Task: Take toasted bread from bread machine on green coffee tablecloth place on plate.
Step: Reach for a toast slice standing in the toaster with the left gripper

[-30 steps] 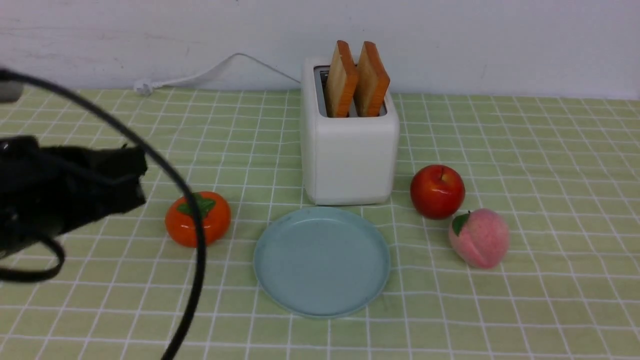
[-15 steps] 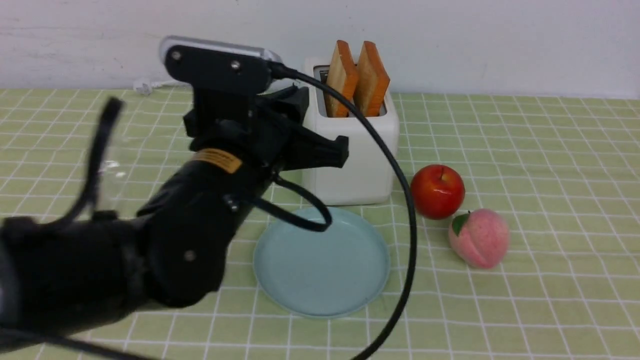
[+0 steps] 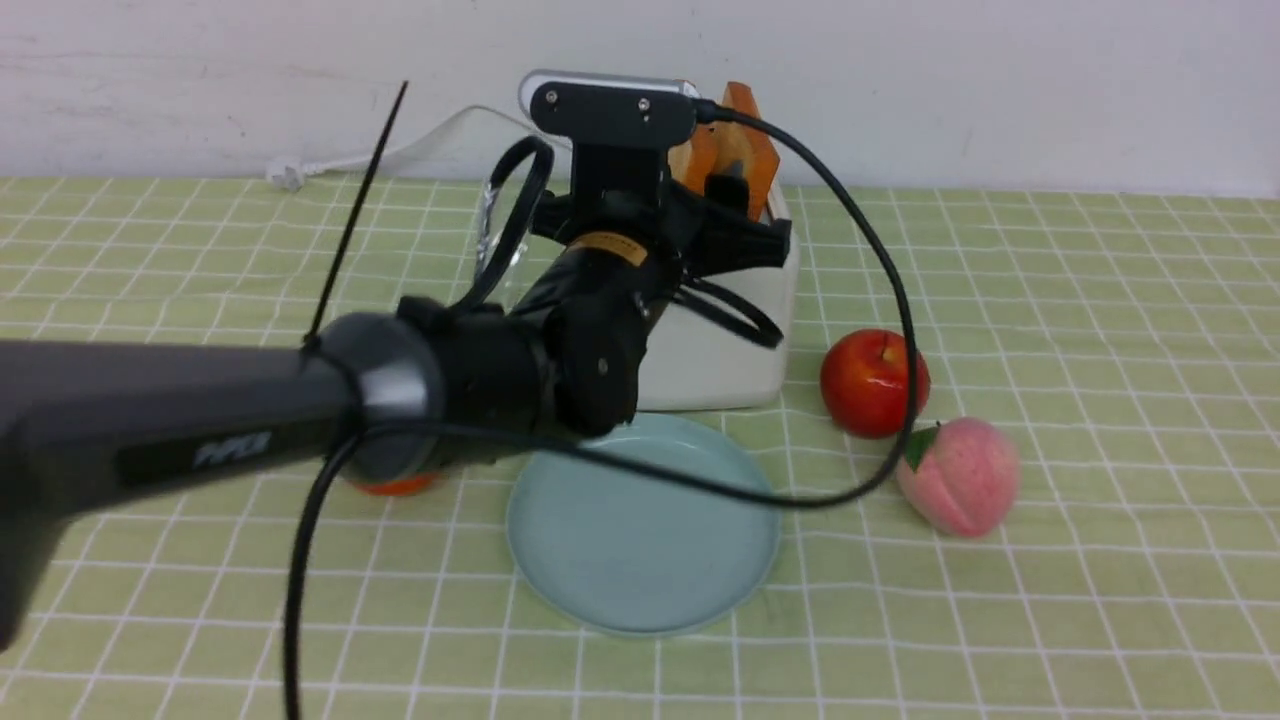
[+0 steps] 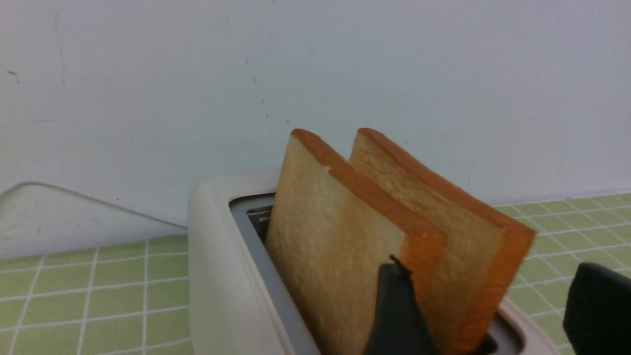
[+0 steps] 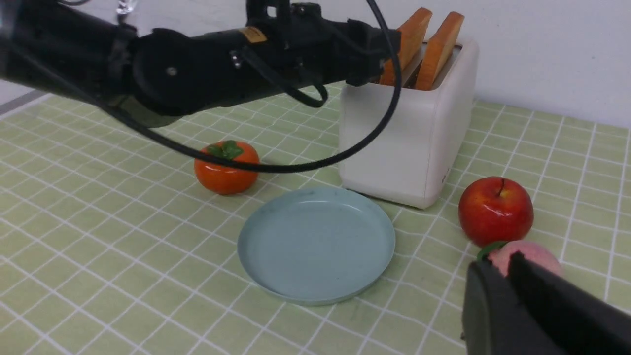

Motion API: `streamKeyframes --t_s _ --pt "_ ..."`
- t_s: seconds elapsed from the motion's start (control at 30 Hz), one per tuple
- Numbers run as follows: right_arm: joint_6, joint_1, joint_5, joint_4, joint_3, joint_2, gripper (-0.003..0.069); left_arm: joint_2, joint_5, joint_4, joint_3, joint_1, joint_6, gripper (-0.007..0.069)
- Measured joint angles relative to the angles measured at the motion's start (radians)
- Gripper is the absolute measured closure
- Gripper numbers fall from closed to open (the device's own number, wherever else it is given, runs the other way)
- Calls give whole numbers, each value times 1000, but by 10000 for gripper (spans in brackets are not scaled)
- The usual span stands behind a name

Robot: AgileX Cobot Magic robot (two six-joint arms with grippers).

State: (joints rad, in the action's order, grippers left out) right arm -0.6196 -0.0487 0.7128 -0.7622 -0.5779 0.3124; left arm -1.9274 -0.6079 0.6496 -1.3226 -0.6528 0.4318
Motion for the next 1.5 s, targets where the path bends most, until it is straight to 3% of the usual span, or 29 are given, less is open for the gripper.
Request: streamKeyframes --t_s 0.2,0.6,0.77,1.07,1.5 --pt "0 0 -2 -11 0 0 592 -88 91 1 -117 59 0 179" --pt "0 0 -8 -11 0 0 588 -159 130 -49 -214 67 2 186" --pt "0 0 -8 -11 0 0 585 -175 124 -24 -214 75 14 246" --pt "0 0 -8 -13 0 0 574 -178 85 -7 -215 78 18 524" --pt "0 0 -8 -13 0 0 575 -89 76 3 -215 78 68 531"
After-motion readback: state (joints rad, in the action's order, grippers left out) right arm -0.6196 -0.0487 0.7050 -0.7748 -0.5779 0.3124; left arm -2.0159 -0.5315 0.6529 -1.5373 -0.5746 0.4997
